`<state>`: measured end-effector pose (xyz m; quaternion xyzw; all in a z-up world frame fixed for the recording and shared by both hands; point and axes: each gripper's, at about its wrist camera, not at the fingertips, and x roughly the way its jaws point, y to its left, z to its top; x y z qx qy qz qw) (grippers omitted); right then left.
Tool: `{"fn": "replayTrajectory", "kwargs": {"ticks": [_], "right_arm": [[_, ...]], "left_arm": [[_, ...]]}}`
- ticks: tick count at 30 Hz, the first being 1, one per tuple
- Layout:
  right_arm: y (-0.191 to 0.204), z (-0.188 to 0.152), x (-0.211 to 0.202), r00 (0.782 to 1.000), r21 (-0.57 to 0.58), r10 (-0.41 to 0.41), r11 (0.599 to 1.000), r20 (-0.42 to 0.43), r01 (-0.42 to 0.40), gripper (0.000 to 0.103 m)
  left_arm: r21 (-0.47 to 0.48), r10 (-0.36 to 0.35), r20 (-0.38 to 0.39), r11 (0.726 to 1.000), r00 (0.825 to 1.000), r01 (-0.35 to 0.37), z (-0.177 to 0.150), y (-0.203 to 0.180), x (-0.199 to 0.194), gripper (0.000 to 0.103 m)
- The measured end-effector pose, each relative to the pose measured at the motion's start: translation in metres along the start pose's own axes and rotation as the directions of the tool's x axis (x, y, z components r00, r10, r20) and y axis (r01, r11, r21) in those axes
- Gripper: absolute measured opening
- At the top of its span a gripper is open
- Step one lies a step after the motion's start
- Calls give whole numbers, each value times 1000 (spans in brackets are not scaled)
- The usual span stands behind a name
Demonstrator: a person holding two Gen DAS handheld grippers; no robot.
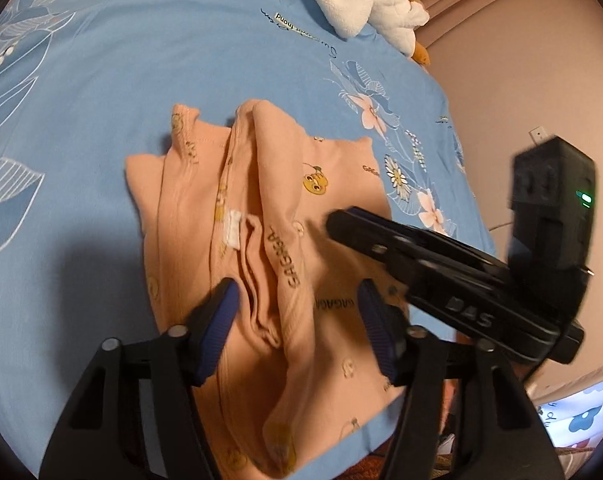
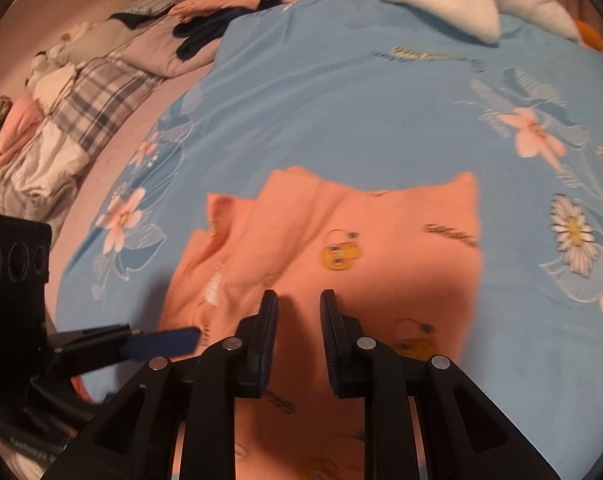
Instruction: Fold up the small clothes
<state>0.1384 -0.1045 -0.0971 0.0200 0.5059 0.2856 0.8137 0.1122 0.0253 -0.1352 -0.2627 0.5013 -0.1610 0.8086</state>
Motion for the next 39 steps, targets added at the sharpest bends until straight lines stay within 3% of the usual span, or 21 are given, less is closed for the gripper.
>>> {"fn": "replayTrajectory", "kwargs": {"ticks": [3,5,11,17,19,24,26,30,39], "right_arm": [[-8,-2,-10,999,14,-45,999,25,44,22],[-13,-4,-15,998,26,-62,998,33,61,22],[-19,-8,-31,993,43,-101,994,55,99,21],[-15,-12,-42,992,22,-101,995,81,99,22],[-15,-14,-41,992,21,-101,995,77,100,22],[-18,-22,-32,994,43,-107,993,31,106,23],[-19,-27,-29,995,48,-103,994,15,102,24],[-19,-36,-30,994,60,-107,992,4,107,38],[-20,-51,-28,996,74,-89,993,-20,90,40]], "left_arm": [[24,39,-1,999,999,-39,3,-5,11,8],[24,89,7,996,996,-89,2,-6,13,8],[33,95,126,994,987,-100,-3,-23,-27,7],[122,156,196,976,968,-182,-18,-35,-56,7],[125,184,187,970,965,-209,-22,-28,-52,8],[34,241,104,969,965,-245,-30,8,-26,12],[8,235,88,972,968,-237,-32,16,-21,15],[-24,211,95,978,973,-210,-35,22,-26,19],[-33,228,102,974,968,-225,-48,24,-34,33]]}}
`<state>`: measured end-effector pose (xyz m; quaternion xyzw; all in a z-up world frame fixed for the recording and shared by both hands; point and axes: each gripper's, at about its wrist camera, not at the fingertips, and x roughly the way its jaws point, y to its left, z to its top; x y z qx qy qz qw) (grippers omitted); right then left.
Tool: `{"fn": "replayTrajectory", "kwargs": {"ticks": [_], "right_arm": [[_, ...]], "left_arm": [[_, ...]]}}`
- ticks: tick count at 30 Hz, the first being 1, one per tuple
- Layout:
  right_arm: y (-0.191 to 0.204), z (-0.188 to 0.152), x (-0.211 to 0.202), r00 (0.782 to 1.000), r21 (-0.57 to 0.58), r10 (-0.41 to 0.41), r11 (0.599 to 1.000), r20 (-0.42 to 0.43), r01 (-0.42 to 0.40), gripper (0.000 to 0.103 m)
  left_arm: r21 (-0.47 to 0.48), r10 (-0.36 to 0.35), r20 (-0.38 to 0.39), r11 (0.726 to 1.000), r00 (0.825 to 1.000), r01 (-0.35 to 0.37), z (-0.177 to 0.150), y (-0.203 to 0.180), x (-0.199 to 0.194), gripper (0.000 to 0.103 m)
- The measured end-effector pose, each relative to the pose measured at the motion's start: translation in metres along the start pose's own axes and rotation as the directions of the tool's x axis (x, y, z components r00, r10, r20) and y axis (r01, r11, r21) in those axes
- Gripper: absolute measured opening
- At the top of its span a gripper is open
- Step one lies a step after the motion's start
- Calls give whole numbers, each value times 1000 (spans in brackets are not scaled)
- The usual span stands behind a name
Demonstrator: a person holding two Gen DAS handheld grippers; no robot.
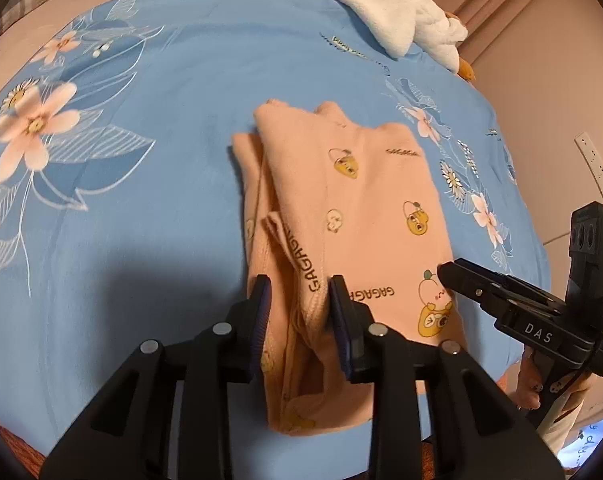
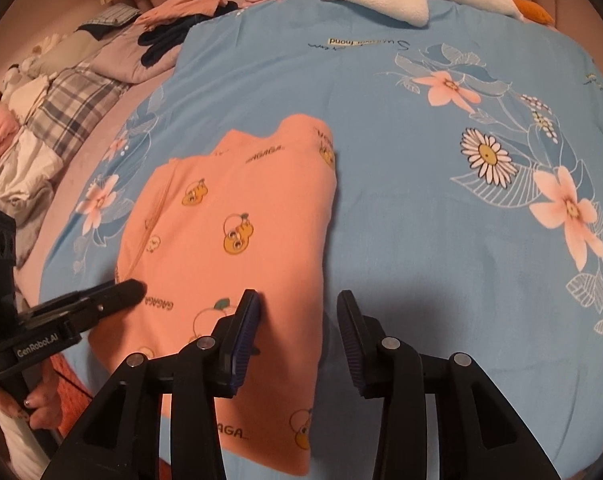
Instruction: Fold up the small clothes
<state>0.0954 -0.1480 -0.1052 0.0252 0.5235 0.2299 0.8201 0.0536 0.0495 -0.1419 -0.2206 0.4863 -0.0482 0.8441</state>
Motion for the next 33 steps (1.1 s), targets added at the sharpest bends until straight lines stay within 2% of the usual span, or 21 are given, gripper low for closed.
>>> {"fn": "replayTrajectory", "kwargs": {"ticks": [1,3,5,6,7,8,10,14,20,21,22,23,24,25,26,29,33], "right_arm": [[-1,-1,1,1000,5,0,1000,-6,0,41],[-1,-2,0,1000,14,-6,1000,-7,6,45],[-2,-1,-6,1000,14,-16,1000,5,16,53],[-4,-1,-9,1000,17,-17,1000,17,17,56],[-5,0,-11,1000,24,-11,1000,29,11,64],[-8,1,-13,999,35,4,999,40,-6,72],[-14,2,-9,998,64,50,997,41,-52,74],[-18,3,13,993,112,121,987,-10,-119,74],[-10,5,32,977,127,210,970,-25,-205,74],[-8,6,34,972,133,235,964,-19,-230,74],[-7,7,37,967,142,255,958,-19,-249,73],[-6,7,39,967,145,253,958,-19,-248,71],[-4,9,40,970,143,243,961,-15,-238,68],[-2,9,41,972,139,235,963,-13,-231,60],[-2,10,41,973,137,231,964,-13,-228,51],[1,11,34,976,127,218,968,-3,-216,34],[4,16,14,970,106,240,964,38,-243,28]], "left_arm": [[-2,13,-4,1000,1000,-13,-1,1,-1,43],[-10,50,3,999,999,-50,1,3,-7,55],[-11,24,30,1000,999,-23,4,6,-17,58],[-15,11,42,1000,999,-10,6,9,-20,65],[-22,0,55,1000,999,1,7,12,-21,71],[-28,-8,57,1000,998,10,8,15,-21,73],[-38,-35,40,999,999,37,10,17,-15,74],[-88,-121,-41,989,992,117,12,20,12,74],[-90,-174,-49,981,984,169,16,14,26,72],[-92,-189,-49,979,981,184,17,12,27,65],[-93,-193,-55,978,980,187,17,12,28,57],[-94,-190,-61,978,980,184,17,10,30,55],[-90,-185,-61,980,981,179,17,9,31,46],[-85,-193,-64,979,979,187,17,7,32,39],[-80,-194,-62,979,979,189,16,5,32,38],[-52,-174,-42,984,984,172,16,-7,26,32],[-1,-203,-13,979,979,203,23,-28,9,30]]}}
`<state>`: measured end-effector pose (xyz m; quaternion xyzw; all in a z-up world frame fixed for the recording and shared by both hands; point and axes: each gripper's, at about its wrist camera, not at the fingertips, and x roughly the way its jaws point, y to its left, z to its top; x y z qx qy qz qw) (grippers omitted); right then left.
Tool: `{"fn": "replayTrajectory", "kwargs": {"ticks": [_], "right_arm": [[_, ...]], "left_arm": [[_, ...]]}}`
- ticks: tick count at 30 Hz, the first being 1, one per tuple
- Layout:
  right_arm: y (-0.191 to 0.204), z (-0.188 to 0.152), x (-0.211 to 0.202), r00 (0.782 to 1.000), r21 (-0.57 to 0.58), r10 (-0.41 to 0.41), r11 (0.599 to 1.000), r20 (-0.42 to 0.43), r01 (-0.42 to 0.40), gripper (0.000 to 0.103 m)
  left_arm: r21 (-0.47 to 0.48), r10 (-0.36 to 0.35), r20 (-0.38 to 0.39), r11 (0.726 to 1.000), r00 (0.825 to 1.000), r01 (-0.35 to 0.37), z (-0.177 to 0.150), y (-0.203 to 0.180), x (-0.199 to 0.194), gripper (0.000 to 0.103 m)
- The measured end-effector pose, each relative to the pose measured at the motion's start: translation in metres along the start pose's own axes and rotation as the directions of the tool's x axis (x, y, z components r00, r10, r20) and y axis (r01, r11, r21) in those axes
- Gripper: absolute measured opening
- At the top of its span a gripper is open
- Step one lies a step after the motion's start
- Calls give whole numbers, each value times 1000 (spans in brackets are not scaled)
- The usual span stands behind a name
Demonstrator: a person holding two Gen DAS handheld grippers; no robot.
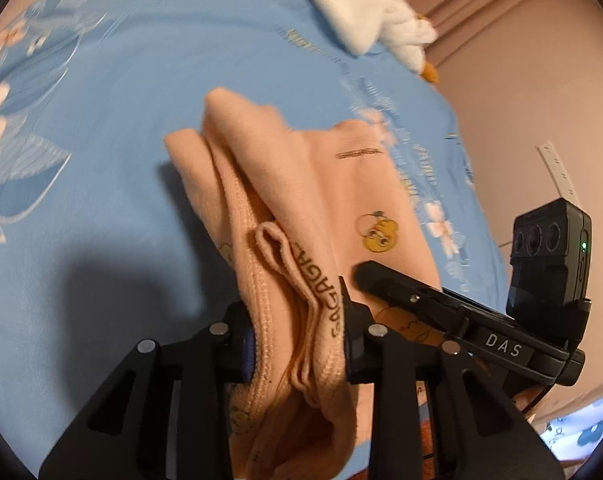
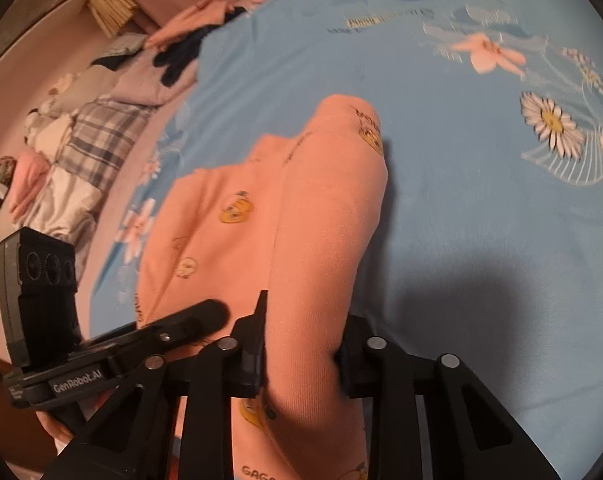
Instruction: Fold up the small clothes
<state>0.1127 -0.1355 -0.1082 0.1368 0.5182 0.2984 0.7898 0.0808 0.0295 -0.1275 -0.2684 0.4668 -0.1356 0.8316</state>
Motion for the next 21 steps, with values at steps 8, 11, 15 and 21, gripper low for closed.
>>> {"fn": "replayTrajectory", "kwargs": {"ticks": [8,11,15,21], "right_arm": [[7,25,-51,990,-76,-34,996,138,45,27],[-1,37,-60,983,-78,-56,994,174,71,27],[-17,51,-61,977,-72,-94,991,193,109,27],[-42,67,-45,977,-34,-135,989,167,143,27]], "left_arm": [[117,-56,88,992,995,45,26,-49,-14,30],[149,-53,101,988,993,38,37,-63,-6,31],[170,-51,100,985,994,34,54,-72,15,31],[185,0,69,983,998,-13,70,-71,53,31]]}}
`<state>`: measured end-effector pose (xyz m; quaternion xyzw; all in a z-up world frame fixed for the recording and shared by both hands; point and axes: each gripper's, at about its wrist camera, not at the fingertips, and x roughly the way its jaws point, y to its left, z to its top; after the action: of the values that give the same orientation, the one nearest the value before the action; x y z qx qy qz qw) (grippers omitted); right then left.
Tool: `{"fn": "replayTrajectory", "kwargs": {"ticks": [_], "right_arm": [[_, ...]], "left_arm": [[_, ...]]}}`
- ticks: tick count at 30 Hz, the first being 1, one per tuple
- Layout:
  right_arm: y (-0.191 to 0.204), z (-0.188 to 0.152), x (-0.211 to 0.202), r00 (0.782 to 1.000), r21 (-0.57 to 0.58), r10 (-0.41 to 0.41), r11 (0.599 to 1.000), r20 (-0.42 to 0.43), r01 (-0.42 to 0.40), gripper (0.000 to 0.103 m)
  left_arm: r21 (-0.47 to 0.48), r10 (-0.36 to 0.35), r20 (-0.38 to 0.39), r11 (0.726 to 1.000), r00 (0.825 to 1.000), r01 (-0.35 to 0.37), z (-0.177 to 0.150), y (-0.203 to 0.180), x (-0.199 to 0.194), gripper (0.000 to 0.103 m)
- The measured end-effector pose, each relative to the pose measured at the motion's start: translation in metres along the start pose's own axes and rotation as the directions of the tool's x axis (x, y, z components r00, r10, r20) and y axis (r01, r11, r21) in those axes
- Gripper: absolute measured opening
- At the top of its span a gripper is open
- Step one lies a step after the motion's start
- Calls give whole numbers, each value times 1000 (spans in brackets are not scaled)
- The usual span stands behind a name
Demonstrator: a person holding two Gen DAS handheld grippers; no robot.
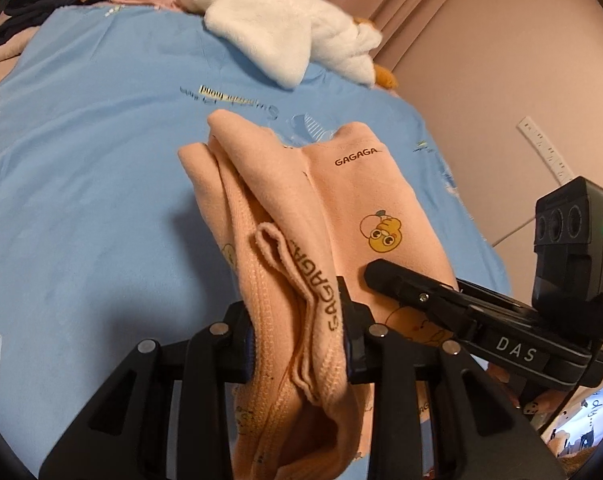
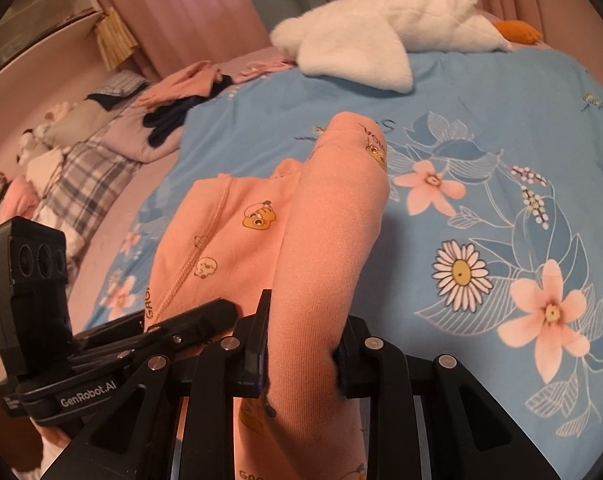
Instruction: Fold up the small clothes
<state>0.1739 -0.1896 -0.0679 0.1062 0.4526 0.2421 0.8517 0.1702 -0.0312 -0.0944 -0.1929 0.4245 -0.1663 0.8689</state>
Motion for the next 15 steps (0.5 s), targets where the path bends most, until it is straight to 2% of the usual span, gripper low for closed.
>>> {"fn": "replayTrajectory", "kwargs": {"ticks": [7,10,11,13,14,15], "right_arm": [[-19,-5,31,995,38,-44,998,-85,47,27],[-19,-9,35,990,30,-91,995,-106,94,27],[-19,-10,34,989,24,-100,994,-110,103,30],[-16,-11,29,986,6,-133,991,-104,134,34],[-15,-11,27,983,-2,-154,988,-96,155,40],[-15,-10,22,980,-13,-181,983,-78,181,44]], "left_arm": [[-18,54,-90,998,994,-55,-3,14,35,33],[-20,90,-110,995,990,-93,-9,19,38,38],[-22,96,-109,995,989,-99,-11,19,37,39],[-25,117,-97,993,988,-119,-11,19,30,50],[-26,123,-85,992,989,-126,-11,19,24,54],[-26,128,-71,991,989,-130,-10,19,18,67]]}}
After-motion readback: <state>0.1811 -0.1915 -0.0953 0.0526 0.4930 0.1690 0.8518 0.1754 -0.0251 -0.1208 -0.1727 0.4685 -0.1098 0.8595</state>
